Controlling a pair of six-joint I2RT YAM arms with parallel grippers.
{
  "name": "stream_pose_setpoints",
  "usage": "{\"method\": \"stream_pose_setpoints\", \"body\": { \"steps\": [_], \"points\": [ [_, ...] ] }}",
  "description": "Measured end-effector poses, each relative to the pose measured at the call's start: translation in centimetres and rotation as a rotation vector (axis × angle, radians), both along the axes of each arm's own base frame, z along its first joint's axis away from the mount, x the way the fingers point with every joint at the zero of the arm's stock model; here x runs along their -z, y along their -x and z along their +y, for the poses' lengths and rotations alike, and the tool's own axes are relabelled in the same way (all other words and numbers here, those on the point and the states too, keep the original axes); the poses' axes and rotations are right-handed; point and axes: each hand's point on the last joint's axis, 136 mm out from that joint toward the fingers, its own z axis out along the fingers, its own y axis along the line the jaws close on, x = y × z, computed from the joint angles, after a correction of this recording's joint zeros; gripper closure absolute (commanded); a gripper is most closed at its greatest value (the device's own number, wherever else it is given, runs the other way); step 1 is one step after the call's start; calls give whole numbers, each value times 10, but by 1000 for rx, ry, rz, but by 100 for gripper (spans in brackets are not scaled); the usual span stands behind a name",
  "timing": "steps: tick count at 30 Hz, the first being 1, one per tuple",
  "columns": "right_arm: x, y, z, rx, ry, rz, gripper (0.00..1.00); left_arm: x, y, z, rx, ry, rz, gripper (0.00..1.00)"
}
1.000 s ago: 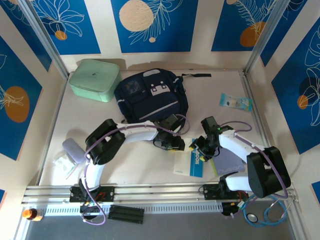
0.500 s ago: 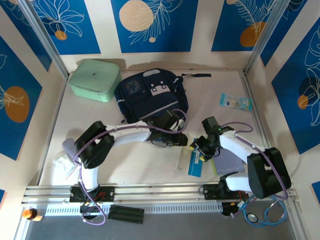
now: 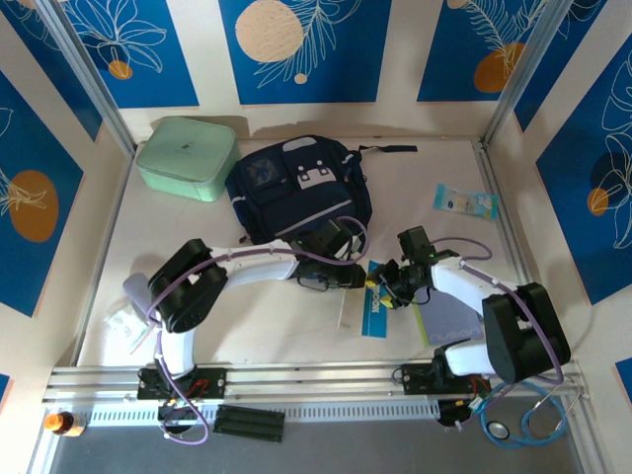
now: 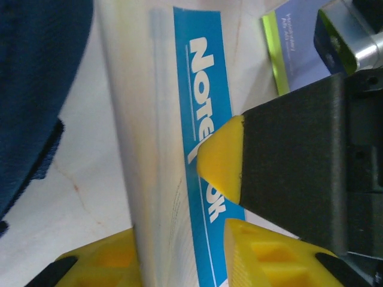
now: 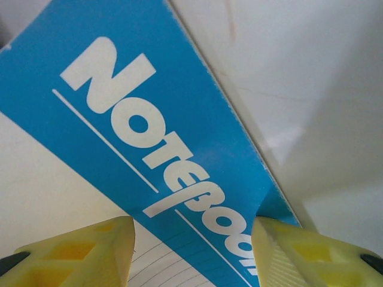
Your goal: Pack the student bag
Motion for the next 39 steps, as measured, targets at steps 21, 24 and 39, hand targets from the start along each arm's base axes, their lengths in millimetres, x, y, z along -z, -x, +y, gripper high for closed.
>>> {"method": "stream_pose_setpoints", "body": {
  "steps": [21,24,39],
  "points": [
    [-11,-22,-1,-20,-6,-98,38,-13,-21,36,-78,-46,-76,100],
    [-28,-37,-11,2,-2,-181,31,-24,-35,47,-91,-47,-104,100],
    [-136,-104,4,24,-247,-632,1,-168,-158,100,-434,287,-359,100]
  ]
}}
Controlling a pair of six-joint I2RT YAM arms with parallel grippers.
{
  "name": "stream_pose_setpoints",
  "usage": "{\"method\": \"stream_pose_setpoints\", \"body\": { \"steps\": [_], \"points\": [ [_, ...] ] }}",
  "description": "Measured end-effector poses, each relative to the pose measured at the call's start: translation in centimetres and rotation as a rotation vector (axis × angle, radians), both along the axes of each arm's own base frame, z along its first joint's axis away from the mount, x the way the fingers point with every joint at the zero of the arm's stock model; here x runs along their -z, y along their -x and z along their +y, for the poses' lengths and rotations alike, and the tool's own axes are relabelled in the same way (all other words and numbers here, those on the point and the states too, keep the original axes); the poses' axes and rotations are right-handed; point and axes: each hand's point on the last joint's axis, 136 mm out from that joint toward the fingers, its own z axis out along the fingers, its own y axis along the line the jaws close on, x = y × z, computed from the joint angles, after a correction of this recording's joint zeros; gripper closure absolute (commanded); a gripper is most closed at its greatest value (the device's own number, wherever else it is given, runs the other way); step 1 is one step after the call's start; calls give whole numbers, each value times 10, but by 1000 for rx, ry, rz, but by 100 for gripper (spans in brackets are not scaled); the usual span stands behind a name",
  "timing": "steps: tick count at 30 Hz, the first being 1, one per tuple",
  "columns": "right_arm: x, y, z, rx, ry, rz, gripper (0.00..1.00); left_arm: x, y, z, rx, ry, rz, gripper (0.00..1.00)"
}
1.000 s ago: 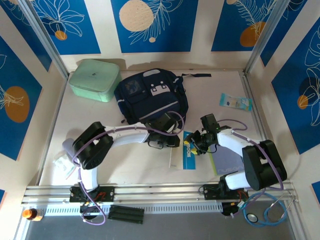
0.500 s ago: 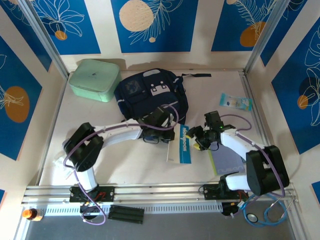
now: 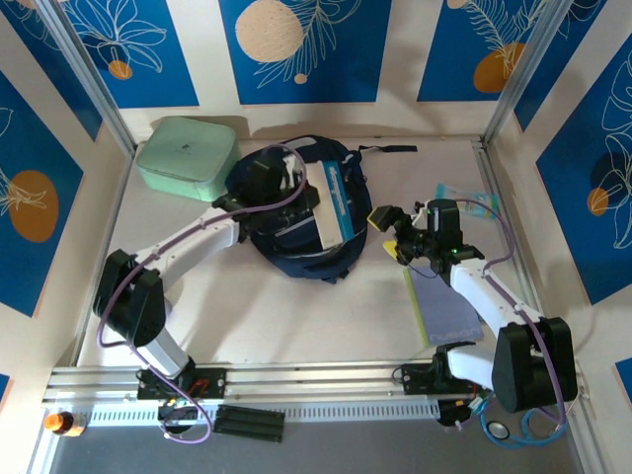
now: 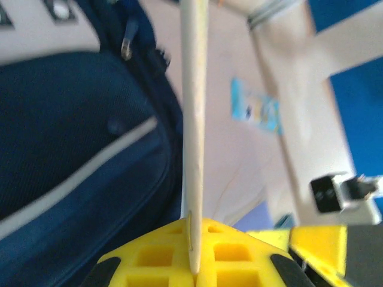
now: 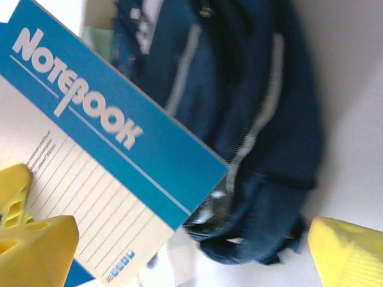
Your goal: Pack the student bag
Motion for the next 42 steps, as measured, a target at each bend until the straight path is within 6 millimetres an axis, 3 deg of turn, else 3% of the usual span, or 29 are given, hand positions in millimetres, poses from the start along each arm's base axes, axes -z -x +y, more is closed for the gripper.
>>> {"method": "stream_pose_setpoints", "body": {
  "steps": [3,10,17,22,30,32,37,40,42],
  "points": [
    [-18,-5,10,-11,-66,-47,1,-22,-10,8,-80,136,-31,100],
    [-50,-16,32,-29,-208,-115,2,-37,-14,8,-141,348,-16,100],
    [-58,-27,52,-47,-303,-118,16,-54,-14,5,-149,514,-6,100],
    [-75,-38,65,-70,-344,-164,25,-61,-15,4,-146,565,-1,100],
    [-81,-50,71,-71,-398,-190,56,-57,-15,1,-138,588,18,100],
    [-83,-51,68,-64,-407,-198,70,-54,-14,1,-139,587,23,100],
    [-82,-53,62,-54,-410,-193,91,-33,-14,8,-164,568,62,100],
    [-79,-52,62,-60,-399,-184,100,-18,-14,11,-180,539,95,81],
    [-75,-50,61,-61,-381,-172,100,-7,-12,13,-183,484,106,58]
  ]
}}
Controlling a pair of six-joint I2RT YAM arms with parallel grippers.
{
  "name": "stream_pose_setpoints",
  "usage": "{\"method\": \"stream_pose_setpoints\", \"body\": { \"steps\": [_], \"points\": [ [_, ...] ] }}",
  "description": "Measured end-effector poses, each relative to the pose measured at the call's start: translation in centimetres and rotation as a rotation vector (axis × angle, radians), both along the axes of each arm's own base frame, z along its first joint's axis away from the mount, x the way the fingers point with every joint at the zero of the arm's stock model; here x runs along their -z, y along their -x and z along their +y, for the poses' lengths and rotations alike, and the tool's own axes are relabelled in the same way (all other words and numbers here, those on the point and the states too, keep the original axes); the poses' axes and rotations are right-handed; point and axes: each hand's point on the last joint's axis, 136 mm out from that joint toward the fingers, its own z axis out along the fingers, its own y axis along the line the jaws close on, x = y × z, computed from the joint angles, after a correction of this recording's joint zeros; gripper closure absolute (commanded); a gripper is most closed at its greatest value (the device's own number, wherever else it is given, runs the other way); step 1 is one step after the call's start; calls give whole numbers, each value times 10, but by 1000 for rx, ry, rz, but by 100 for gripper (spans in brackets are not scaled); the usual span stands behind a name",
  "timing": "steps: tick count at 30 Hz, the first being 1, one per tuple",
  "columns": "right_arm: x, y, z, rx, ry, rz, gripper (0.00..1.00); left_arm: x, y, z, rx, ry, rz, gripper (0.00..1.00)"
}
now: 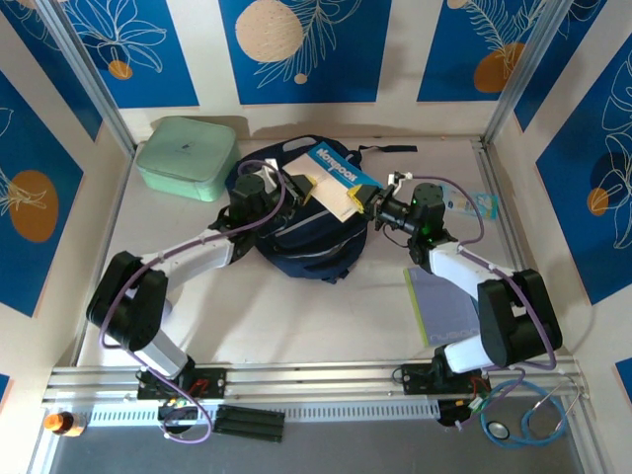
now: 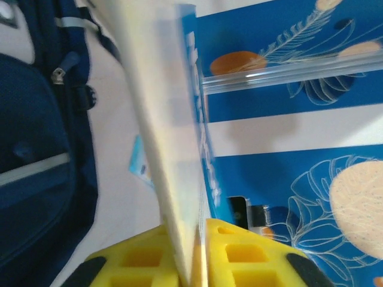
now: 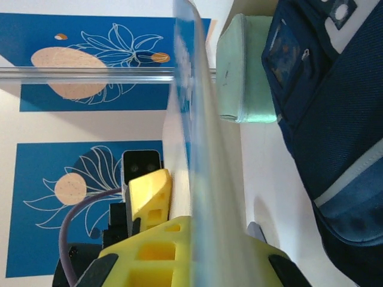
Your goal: Pack the student bag
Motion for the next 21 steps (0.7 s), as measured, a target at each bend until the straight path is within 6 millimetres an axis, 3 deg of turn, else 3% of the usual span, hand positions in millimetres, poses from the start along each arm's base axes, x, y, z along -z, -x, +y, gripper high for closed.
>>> {"method": "stream_pose_setpoints", "body": {
  "steps": [3,6,11,15,21],
  "points": [
    [4,4,-6,11,41,12,100,17,5,6,11,-126,22,27],
    [1,6,-21,41,91,7,100,22,9,12,33,-277,1,11],
    [-5,3,-67,149,174,-11,100,17,16,10,147,-542,-121,3],
    [-3,5,-101,236,233,3,100,18,19,-5,258,-755,-228,0],
    [-5,15,-128,305,291,5,100,58,17,-22,449,-1089,-314,0]
  ]
}}
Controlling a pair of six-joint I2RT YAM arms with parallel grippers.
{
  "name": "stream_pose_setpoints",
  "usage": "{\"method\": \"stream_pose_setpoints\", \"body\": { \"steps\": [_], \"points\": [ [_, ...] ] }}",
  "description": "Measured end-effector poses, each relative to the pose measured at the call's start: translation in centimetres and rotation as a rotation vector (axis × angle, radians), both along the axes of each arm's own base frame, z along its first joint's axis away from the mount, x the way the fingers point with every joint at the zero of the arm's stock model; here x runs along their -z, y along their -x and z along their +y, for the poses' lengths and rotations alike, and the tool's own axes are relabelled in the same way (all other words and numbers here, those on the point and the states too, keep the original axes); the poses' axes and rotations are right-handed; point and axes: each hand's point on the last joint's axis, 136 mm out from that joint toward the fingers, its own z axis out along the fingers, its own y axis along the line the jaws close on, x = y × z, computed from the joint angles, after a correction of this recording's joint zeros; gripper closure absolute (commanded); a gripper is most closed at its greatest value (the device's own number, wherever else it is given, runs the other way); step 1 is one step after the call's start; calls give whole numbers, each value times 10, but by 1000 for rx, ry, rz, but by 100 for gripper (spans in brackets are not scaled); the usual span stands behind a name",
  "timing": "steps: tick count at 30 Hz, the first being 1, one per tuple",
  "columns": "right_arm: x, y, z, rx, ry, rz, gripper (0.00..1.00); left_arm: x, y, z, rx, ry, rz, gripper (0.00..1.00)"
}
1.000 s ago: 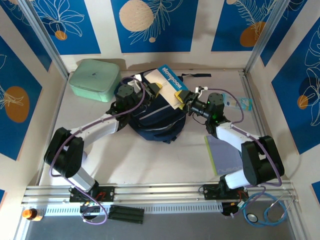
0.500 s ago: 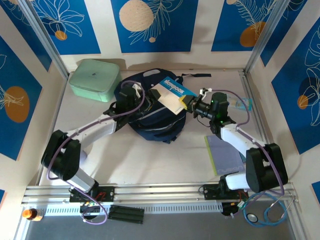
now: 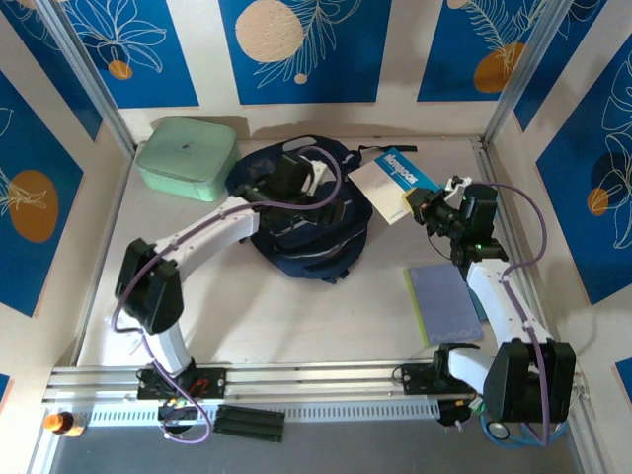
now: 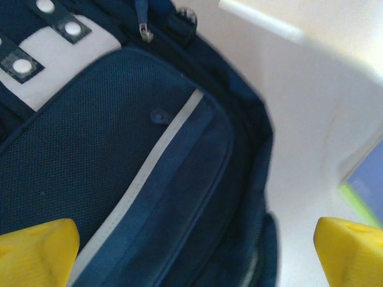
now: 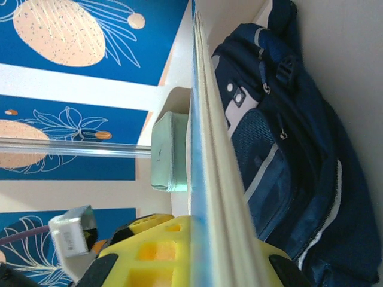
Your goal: Pack the student bag
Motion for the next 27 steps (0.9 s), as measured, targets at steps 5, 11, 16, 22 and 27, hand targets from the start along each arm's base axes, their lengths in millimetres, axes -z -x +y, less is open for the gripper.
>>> {"method": "stream_pose_setpoints", "body": {
  "steps": [5,11,16,22,27],
  "points": [
    [4,5,-12,30,17,22,100,44,5,0,143,-211,23,7],
    [15,8,-15,40,23,65,100,73,4,-1,251,-331,66,27],
    [22,11,-16,41,24,90,100,92,7,0,308,-388,94,28],
    [19,13,-17,47,24,82,100,105,4,1,333,-438,101,40],
    [20,15,-19,52,23,82,100,105,-2,2,334,-467,79,49]
  ]
}}
